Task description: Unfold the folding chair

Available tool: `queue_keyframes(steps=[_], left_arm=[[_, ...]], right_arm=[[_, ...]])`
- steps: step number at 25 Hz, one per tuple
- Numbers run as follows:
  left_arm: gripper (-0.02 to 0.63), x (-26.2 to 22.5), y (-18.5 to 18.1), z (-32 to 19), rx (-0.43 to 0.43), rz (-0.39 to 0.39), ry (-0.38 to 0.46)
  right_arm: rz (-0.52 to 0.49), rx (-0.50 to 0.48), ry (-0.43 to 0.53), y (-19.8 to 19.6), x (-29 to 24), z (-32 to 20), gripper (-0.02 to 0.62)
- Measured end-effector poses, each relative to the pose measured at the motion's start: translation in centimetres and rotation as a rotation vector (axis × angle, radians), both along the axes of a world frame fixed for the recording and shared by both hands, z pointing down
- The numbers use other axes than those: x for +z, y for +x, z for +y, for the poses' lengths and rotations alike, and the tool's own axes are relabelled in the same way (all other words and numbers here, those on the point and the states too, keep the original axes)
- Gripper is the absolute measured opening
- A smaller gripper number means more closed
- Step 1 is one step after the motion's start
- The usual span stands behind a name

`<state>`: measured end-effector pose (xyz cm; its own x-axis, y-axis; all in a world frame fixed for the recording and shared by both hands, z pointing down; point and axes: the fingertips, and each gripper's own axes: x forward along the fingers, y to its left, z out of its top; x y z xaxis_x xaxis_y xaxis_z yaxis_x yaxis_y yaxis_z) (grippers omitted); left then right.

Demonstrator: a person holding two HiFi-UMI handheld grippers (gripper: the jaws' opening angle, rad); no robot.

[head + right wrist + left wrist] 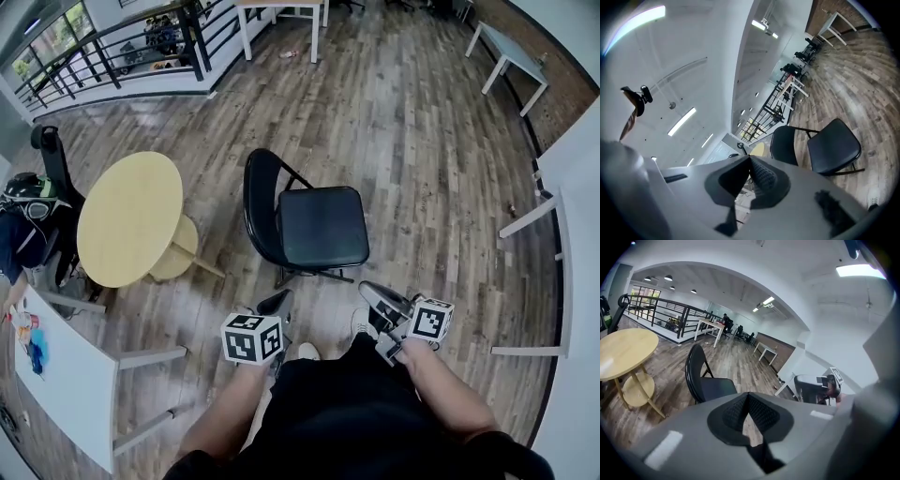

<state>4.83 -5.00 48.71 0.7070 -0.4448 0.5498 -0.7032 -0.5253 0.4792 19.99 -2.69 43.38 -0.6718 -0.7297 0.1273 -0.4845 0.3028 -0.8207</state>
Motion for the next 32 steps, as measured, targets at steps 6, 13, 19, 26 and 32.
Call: queue_keyframes(steps=[6,13,19,26,32], left_arm=[[0.008,-3.7,-0.6,2.1,-0.027,0.037,0.06],[0.008,-5.2,-0.3,5.3,-0.078,0.033,0.074],[0.008,-6.7,0.5,7.4,-0.157,0.024,0.111],[0.008,-6.1,5.5,13.0,-0.18,-0.012,0.116],[0.008,-6.6,5.9,16.1,-0.242,-0.058,0.14]], right_arm=[[0.064,-0.02,0.116,0.2,-4.4,2.7,0.008],[0.111,-0.064,0.108,1.2,-3.9,4.5,0.006],[0.202,-0.109,0.142,3.6,-4.7,8.4,0.006],[0.447,-0.229,0.258,5.9,-4.8,13.7,0.006],[0.458,-0.25,0.27,8.3,-4.7,16.3,0.006]])
